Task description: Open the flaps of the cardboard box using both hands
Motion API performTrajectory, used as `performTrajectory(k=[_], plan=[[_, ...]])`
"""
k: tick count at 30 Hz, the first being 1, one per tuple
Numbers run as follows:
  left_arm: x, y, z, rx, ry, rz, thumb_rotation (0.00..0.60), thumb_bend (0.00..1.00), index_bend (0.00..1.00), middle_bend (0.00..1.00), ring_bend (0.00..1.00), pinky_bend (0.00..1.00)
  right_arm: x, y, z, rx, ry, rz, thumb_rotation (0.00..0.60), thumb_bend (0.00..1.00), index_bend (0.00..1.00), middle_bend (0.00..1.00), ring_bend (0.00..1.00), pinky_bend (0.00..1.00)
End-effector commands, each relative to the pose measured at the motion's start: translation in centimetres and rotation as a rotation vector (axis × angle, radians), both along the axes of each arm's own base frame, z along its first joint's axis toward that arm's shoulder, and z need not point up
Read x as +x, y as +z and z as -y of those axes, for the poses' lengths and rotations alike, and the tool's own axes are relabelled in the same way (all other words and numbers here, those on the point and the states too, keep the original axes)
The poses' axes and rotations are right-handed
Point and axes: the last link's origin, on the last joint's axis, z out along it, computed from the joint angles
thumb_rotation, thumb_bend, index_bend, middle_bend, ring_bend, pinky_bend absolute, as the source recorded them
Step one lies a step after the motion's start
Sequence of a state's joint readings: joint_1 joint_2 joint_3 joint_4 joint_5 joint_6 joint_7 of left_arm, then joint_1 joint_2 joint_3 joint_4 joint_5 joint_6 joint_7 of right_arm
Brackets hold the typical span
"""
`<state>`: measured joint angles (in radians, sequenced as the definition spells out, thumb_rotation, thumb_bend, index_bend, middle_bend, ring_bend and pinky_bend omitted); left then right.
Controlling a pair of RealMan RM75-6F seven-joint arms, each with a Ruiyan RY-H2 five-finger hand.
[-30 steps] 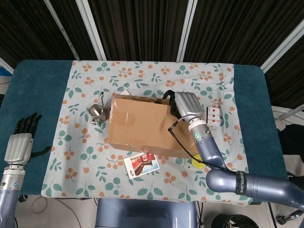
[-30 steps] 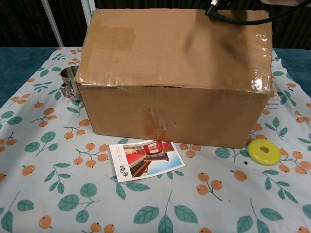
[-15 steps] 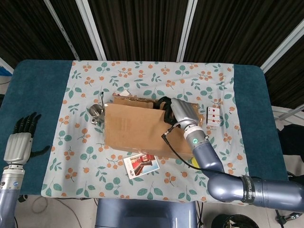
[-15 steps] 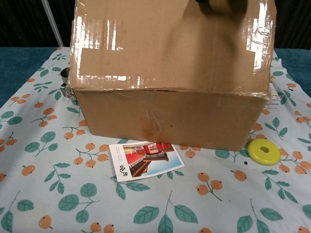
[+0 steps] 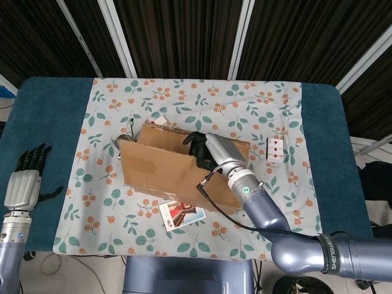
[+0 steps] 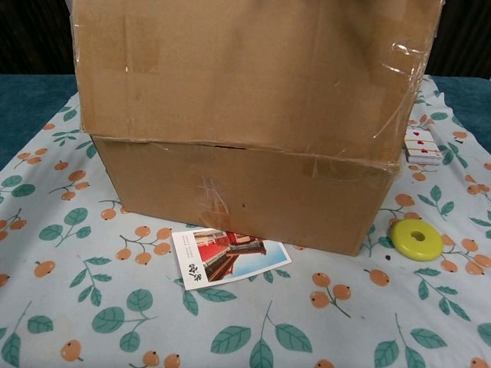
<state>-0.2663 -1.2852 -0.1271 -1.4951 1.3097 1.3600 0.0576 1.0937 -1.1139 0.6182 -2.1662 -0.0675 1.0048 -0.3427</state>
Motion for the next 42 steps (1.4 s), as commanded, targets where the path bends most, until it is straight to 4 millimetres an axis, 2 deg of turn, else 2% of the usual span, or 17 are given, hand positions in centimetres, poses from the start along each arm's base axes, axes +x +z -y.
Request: performTrajectory(k=[1,21,35,39,41,42], plan=[[0.0,0.0,0.0,-0.001,0.0,0.0,0.6,0.14,0.0,0.0,0.0,0.0,0.5,0.2,-0.6,0.03,0.004,0.016,0.6,1.0,0.32,0.56,0.68,0.6],[0.0,-0.1,0.0,0.001,-0.005,-0.001,0.6,0.14,0.0,0.0,0.0,0.0,1.7,0.9,-5.0,0.215,0.032,0.093,0.6,1.0,0.31,0.56,0.68,0.6],[0.0,-0.1,0.1,-0.002,-0.005,-0.003,0.6,0.14,0.0,0.0,0.0,0.0,1.0,0.8,-5.5,0.286,0.02,0.102,0.6,1.0,0.3,0.55,0.68,0.6],[0.0,-0.1,0.1,-0.002,-0.004,-0.005,0.6,0.14,0.0,0.0,0.0,0.0,0.1,1.0,-5.1,0.24,0.026,0.073,0.6,1.0,0.3,0.49,0.64,0.57],[0.0,-0.1,0.1,-0.003,-0.002,-0.006,0.6,0.14,0.0,0.0,0.0,0.0,-0.7,1.2,-4.8,0.192,0.032,0.047,0.6,0.95,0.29,0.46,0.61,0.54],[-0.1,-0.1,0.1,-0.004,-0.002,-0.007,0.6,0.14,0.0,0.0,0.0,0.0,-1.2,1.3,-4.6,0.166,0.036,0.031,0.6,0.88,0.28,0.44,0.59,0.51]])
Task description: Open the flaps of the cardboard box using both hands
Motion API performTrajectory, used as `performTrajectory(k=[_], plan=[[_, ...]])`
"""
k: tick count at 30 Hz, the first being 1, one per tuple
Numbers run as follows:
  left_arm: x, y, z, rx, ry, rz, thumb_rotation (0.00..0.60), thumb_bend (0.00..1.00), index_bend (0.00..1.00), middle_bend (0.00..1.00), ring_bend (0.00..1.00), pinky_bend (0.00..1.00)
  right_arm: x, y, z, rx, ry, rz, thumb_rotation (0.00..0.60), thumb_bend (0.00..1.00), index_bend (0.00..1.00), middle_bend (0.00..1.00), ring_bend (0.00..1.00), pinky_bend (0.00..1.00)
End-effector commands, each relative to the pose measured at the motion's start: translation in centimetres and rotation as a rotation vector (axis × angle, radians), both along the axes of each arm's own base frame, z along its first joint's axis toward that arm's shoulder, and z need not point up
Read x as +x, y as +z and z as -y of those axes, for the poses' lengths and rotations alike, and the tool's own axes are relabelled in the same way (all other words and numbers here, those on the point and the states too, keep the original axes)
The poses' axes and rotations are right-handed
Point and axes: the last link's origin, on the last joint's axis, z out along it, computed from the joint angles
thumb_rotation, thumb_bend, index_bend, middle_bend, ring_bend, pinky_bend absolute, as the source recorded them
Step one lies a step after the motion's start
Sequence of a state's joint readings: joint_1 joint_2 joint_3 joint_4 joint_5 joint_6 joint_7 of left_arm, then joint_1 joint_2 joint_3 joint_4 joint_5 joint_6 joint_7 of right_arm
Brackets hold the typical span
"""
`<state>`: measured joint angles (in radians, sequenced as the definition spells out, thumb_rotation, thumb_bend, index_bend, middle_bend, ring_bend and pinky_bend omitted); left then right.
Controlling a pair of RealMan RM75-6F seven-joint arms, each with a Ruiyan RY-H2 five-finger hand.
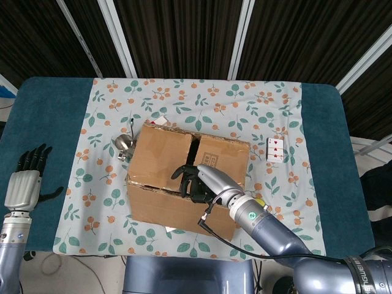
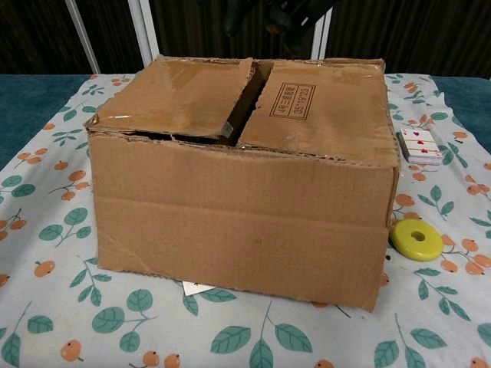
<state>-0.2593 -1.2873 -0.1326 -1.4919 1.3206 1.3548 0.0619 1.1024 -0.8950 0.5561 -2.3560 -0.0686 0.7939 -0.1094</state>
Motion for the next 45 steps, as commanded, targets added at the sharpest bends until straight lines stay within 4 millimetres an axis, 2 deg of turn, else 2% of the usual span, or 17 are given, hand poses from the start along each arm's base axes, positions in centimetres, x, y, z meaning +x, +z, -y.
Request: performTrajectory(k=[1,4,9,10,15,23,29,32,38,41,45], plan=[[0.0,0.0,0.0,-0.002,0.001,-0.003,0.6,0.14,0.0,0.0,0.0,0.0,-2.2,0.4,0.7,-0.119,0.01,-0.066,0.6,0.78,0.27,0.41,0.56,0.48],[0.0,-0.1,0.0,-0.006,0.0,-0.01,0.6,0.14,0.0,0.0,0.0,0.0,-4.1,0.7,1.1,-0.219,0.016,-0.129,0.6,0.58,0.24,0.33,0.47,0.42],[0.1,-0.1,0.0,-0.01,-0.013,-0.031,0.6,0.14,0.0,0.0,0.0,0.0,-8.7,1.6,1.2,-0.424,0.002,-0.253,0.6,0.44,0.14,0.19,0.28,0.32],[0.2,-0.1,-0.1,-0.011,-0.017,-0.039,0.6,0.14,0.0,0.0,0.0,0.0,-10.2,2.0,1.4,-0.486,-0.004,-0.299,0.6,0.42,0.12,0.16,0.23,0.3],[0.4,-0.2,-0.3,-0.022,-0.031,-0.067,0.6,0.14,0.0,0.0,0.0,0.0,-16.4,3.0,0.7,-0.693,-0.029,-0.472,0.6,0.39,0.06,0.04,0.06,0.25],[1.2,-0.4,-0.6,-0.053,-0.061,-0.117,0.6,0.14,0.0,0.0,0.0,0.0,-25.8,3.6,-2.0,-0.841,-0.105,-0.714,0.6,0.36,0.02,0.0,0.01,0.24],[3.1,-0.3,-1.8,-0.084,-0.128,-0.17,0.6,0.15,0.0,0.0,0.0,0.0,-30.2,3.8,-3.3,-0.903,-0.16,-0.753,0.6,0.36,0.02,0.0,0.0,0.24],[4.8,-0.1,-2.9,-0.116,-0.167,-0.195,0.6,0.21,0.0,0.0,0.0,0.0,-31.8,3.7,-3.8,-0.933,-0.174,-0.74,0.6,0.36,0.02,0.0,0.0,0.24],[10.6,0.4,-5.9,-0.228,-0.288,-0.253,0.6,0.41,0.0,0.0,0.0,0.0,-33.5,3.4,-3.9,-0.957,-0.195,-0.688,0.6,0.39,0.02,0.0,0.0,0.24],[14.8,0.5,-7.6,-0.301,-0.387,-0.306,0.6,0.51,0.01,0.01,0.0,0.04,-33.8,3.4,-3.7,-0.969,-0.2,-0.663,0.6,0.39,0.02,0.0,0.0,0.24],[19.6,0.2,-9.4,-0.356,-0.512,-0.385,0.6,0.61,0.06,0.1,0.05,0.14,-34.2,3.2,-3.6,-0.961,-0.218,-0.636,0.6,0.4,0.02,0.0,0.0,0.24]])
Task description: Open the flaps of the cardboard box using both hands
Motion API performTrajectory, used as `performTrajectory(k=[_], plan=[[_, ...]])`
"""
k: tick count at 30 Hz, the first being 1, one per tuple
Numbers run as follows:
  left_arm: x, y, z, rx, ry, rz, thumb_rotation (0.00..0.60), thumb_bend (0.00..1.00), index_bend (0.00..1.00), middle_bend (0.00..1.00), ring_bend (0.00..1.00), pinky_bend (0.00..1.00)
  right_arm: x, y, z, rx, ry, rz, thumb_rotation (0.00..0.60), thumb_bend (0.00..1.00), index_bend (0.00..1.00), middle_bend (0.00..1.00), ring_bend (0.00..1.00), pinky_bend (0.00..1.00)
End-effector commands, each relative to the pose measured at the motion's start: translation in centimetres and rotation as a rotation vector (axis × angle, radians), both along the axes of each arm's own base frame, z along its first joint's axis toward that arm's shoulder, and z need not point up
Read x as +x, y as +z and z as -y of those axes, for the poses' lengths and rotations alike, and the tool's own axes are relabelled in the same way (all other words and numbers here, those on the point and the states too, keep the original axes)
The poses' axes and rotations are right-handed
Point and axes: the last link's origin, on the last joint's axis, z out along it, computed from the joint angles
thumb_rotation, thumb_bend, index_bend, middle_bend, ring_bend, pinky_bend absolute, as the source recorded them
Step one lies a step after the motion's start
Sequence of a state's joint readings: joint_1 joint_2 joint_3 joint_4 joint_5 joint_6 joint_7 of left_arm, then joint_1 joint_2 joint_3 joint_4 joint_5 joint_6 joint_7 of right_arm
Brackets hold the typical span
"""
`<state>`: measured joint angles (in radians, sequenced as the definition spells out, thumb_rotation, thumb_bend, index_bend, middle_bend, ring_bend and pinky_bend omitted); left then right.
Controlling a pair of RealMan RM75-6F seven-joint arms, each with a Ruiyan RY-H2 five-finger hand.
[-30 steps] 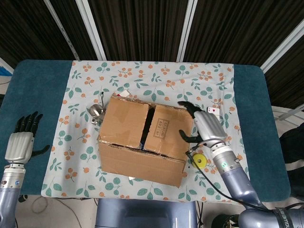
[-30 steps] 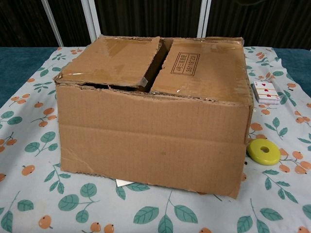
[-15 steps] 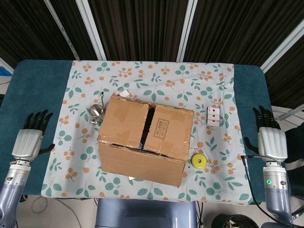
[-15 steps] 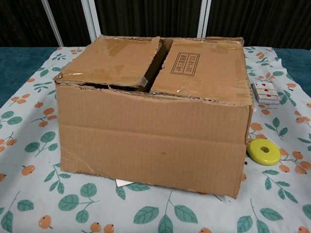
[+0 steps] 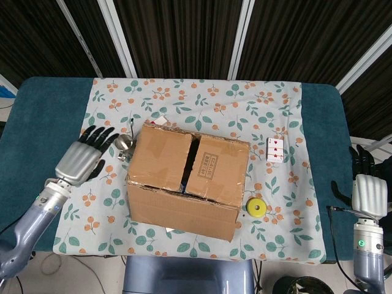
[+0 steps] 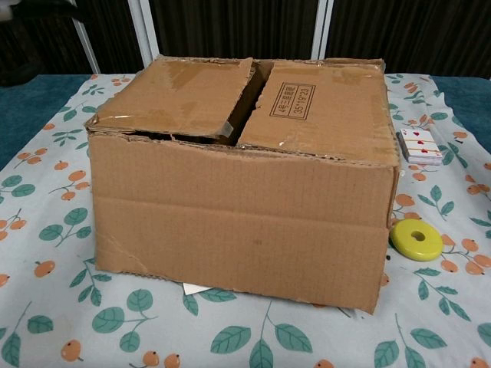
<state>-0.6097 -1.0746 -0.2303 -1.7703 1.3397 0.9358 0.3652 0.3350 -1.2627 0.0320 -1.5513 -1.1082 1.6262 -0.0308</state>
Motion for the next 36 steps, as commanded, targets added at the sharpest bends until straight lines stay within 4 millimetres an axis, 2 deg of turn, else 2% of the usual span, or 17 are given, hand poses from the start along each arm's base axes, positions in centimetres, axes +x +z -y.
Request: performTrajectory(k=[1,5,9,15,24,36], plan=[[6.4,0.1,-2.1,-0.063,-0.165,-0.087,0.6,0.63,0.08,0.12,0.07,0.16,-0.3,-0.2,0.0,0.004,-0.006,0.021,0.6,0.4,0.02,0.0,0.0,0.24],[10.5,-1.1,-3.2,-0.135,-0.284,-0.164,0.6,0.66,0.09,0.14,0.09,0.2,-0.5,-0.2,0.0,0.006,-0.014,0.044,0.6,0.4,0.02,0.0,0.0,0.24],[13.4,-2.5,-3.9,-0.209,-0.372,-0.243,0.6,0.68,0.11,0.17,0.09,0.2,-0.6,-0.2,0.0,0.005,-0.017,0.058,0.6,0.4,0.02,0.0,0.0,0.24],[16.2,-5.1,-4.1,-0.291,-0.455,-0.309,0.6,0.7,0.2,0.27,0.18,0.27,-0.8,-0.2,0.1,0.002,-0.025,0.074,0.6,0.4,0.02,0.0,0.0,0.24],[17.5,-8.1,-3.6,-0.36,-0.517,-0.346,0.6,0.71,0.22,0.31,0.21,0.27,-0.9,-0.1,0.1,-0.003,-0.029,0.091,0.6,0.41,0.02,0.0,0.0,0.24],[16.8,-9.4,-3.7,-0.387,-0.522,-0.379,0.6,0.74,0.3,0.41,0.28,0.34,-0.8,-0.1,0.2,-0.006,-0.031,0.107,0.6,0.41,0.02,0.0,0.0,0.24]])
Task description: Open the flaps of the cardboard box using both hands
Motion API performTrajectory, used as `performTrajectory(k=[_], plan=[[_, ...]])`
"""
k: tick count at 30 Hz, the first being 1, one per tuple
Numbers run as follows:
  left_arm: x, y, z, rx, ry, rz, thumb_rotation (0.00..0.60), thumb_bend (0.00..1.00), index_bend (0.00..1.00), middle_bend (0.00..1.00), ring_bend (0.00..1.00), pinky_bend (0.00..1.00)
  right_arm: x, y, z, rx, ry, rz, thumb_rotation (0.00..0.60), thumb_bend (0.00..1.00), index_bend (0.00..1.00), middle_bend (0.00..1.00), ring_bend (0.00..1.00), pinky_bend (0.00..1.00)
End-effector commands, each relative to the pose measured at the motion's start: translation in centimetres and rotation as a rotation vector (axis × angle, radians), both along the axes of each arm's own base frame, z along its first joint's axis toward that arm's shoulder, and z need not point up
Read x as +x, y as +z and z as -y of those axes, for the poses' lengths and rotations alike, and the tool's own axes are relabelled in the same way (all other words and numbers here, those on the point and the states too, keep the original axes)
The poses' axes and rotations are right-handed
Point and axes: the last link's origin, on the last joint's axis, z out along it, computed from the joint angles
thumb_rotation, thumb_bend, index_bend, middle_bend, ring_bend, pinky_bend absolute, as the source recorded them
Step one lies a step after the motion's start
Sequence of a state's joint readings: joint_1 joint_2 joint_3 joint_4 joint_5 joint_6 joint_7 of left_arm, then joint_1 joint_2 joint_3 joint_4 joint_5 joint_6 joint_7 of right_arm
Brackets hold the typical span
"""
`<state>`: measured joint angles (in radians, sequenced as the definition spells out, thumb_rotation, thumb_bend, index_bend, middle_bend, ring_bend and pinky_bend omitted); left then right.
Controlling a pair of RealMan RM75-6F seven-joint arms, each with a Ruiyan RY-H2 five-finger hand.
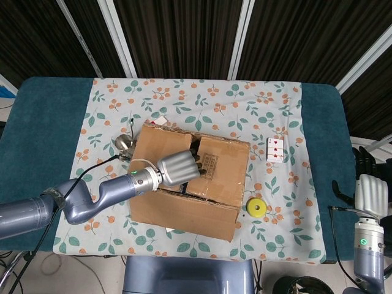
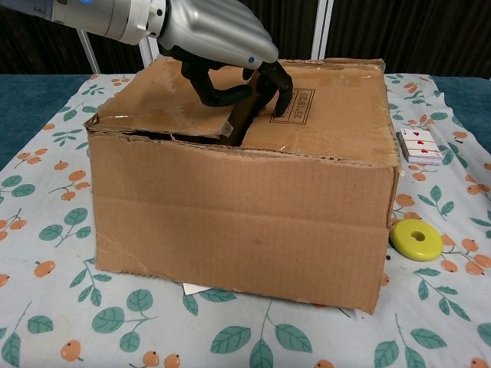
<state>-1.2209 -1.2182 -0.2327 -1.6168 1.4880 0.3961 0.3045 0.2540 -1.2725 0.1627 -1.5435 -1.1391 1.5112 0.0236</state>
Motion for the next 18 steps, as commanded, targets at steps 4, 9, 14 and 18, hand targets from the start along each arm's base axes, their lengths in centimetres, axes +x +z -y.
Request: performTrajectory(k=[4,9,14,18], plan=[[-0.72,-0.24,-0.08,-0.003,0.002,-0.028,0.6,0.77,0.34,0.47,0.32,0.36,0.05,-0.1,-0.01,0.003,-0.001,0.006,0.6,0.41,0.02,0.0,0.0,0.24],[-0.74,-0.24,-0.08,-0.001,-0.007,-0.037,0.6,0.82,0.39,0.57,0.4,0.4,0.11,-0.13,-0.02,0.003,0.001,0.006,0.6,0.43,0.02,0.0,0.0,0.24],[-0.36,0.09,-0.13,0.005,-0.017,-0.033,0.6,0.84,0.44,0.63,0.45,0.45,0.2,-0.11,0.0,0.0,0.009,0.012,0.6,0.45,0.02,0.0,0.0,0.24],[0.05,0.62,-0.24,0.015,-0.029,-0.026,0.6,0.84,0.45,0.65,0.46,0.47,0.22,-0.1,-0.01,-0.001,0.012,0.013,0.6,0.45,0.02,0.0,0.0,0.24]])
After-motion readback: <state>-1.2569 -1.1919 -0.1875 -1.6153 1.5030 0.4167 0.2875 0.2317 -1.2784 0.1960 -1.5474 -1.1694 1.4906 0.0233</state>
